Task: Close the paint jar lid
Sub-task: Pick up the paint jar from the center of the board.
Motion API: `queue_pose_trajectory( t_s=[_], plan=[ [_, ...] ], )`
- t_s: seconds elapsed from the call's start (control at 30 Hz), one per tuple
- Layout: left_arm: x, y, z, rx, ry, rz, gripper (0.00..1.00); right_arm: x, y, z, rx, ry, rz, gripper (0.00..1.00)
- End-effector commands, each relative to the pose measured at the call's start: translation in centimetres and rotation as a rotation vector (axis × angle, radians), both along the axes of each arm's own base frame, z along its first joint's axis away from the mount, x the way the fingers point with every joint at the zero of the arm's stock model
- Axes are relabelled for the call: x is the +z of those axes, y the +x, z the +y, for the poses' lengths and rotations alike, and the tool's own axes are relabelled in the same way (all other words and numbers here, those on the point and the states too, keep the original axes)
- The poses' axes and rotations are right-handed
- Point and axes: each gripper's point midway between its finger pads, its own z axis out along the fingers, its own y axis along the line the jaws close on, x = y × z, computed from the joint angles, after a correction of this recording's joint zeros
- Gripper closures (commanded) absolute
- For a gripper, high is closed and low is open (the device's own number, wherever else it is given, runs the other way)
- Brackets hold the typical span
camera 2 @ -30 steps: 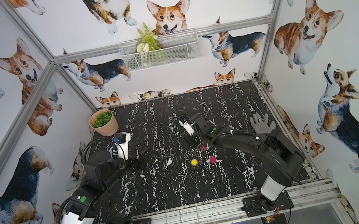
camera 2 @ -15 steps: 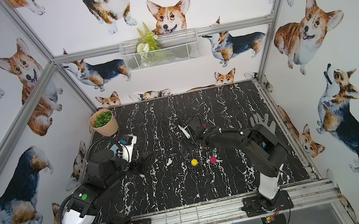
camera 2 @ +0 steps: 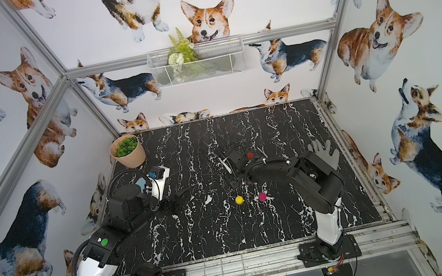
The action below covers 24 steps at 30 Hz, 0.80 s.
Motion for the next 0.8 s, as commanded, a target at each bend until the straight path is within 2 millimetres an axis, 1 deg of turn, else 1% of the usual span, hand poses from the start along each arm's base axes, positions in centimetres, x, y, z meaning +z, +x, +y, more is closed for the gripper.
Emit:
queue_pose_trajectory(
  t_s=[0.0, 0.23, 0.5, 0.63, 0.77],
  plan=[
    [0.19, 0.01, -0.23, -0.014, -0.002, -0.004, 0.12, -0.27, 0.29, 0.02, -0.017, -0.009, 0.005, 0.42],
    [0.32, -0.07, -0.22, -0.016, -0.006, -0.013, 0.12, -0.54, 0.44, -0.06, -0.026, -0.016, 0.005, 0.46],
    [0.22, -0.01, -0.23, -0.016, -0.004, -0.011, 0.12, -0.74, 0.38, 0.03, -0.023, -0.017, 0.014, 0.58],
    [0.28, -0.02, -0.22, -0.015, -0.006, -0.014, 0.12, -0.96, 0.26, 0.05, -0.018, -0.023, 0.021, 0.6],
    [0.17, 0.15, -0.1, -0.006, -0.001, -0.018, 0.12, -0.59, 0.19, 0.02, -0.015, -0.019, 0.02, 0.63]
  ],
)
